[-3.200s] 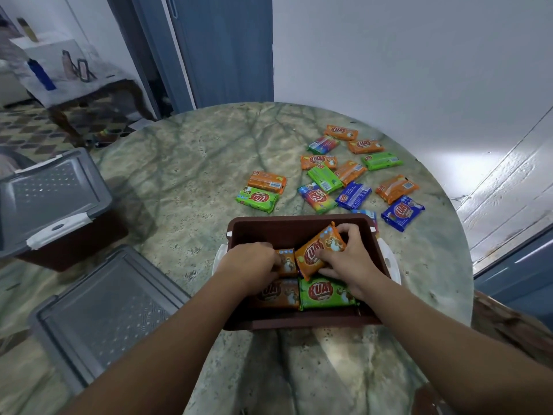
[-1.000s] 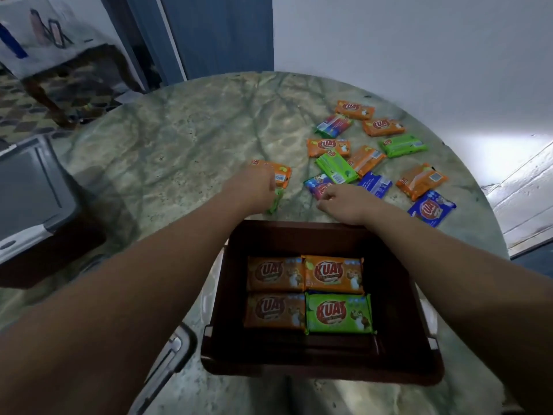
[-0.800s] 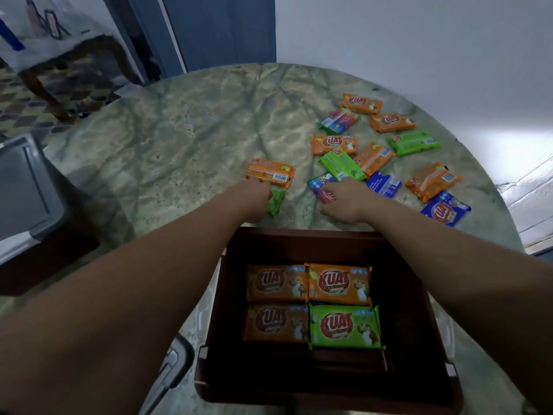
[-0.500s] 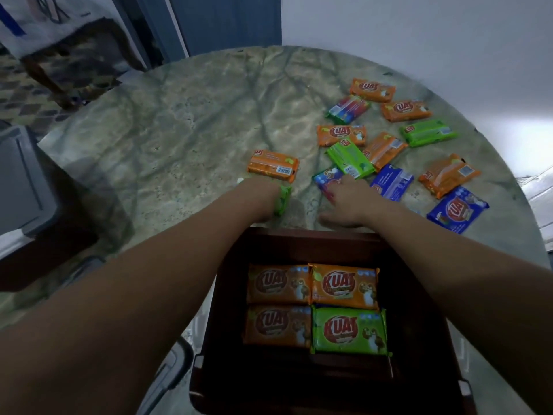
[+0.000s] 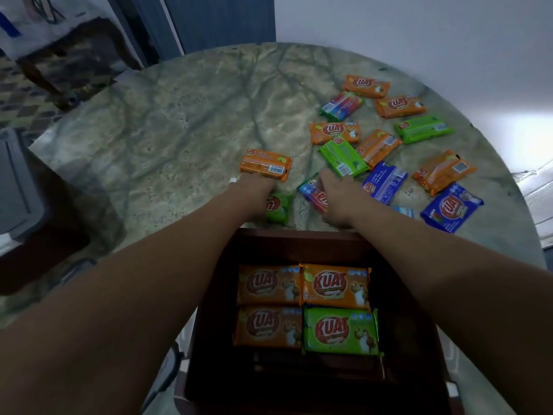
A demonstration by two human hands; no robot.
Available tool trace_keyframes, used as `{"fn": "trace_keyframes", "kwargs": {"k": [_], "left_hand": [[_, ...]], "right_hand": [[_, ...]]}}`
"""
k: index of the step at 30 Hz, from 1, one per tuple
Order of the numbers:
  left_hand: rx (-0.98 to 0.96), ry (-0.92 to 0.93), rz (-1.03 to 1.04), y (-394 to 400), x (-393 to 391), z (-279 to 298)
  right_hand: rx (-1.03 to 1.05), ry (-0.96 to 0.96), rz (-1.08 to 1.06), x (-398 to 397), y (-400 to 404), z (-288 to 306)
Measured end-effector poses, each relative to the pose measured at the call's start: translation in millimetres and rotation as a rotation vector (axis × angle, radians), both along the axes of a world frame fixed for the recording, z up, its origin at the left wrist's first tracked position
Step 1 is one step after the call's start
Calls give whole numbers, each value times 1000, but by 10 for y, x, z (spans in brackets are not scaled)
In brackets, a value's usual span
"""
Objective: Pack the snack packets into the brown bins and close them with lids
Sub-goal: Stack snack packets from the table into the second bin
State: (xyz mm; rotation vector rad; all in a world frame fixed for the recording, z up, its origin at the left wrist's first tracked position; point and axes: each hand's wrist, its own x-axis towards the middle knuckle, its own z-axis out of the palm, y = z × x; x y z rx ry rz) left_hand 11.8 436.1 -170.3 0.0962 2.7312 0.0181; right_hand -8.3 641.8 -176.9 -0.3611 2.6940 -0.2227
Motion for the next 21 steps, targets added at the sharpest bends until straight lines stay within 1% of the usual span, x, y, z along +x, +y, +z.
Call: {"fn": "trace_keyframes", "kwargs": {"k": [4,6,12,16,21], "left_hand": [[3,-19,36,-10,38,42],[11,4,32,3,65,95],[187,272,62,96,121,425],[214,373,37,106,260,715],[236,470,-1,155,632,959]], "right_hand": [[-4,7,-34,53,-5,41],[-38,37,-42,66,-3,75],[-202,182,1,145,47,268],[-291,284,10,302,93,519],[-342,394,39,675,216,703]]}}
